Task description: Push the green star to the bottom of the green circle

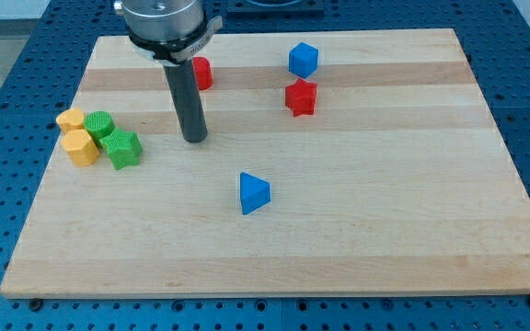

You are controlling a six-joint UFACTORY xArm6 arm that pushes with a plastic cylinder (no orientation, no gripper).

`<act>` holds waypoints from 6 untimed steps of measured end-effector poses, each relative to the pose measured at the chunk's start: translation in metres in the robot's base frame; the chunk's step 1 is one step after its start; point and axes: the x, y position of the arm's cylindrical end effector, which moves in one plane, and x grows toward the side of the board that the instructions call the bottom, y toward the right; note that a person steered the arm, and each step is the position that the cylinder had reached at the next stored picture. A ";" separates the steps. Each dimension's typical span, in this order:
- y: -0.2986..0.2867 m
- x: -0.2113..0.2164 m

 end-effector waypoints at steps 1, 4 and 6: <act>-0.017 0.011; -0.087 0.011; -0.094 0.011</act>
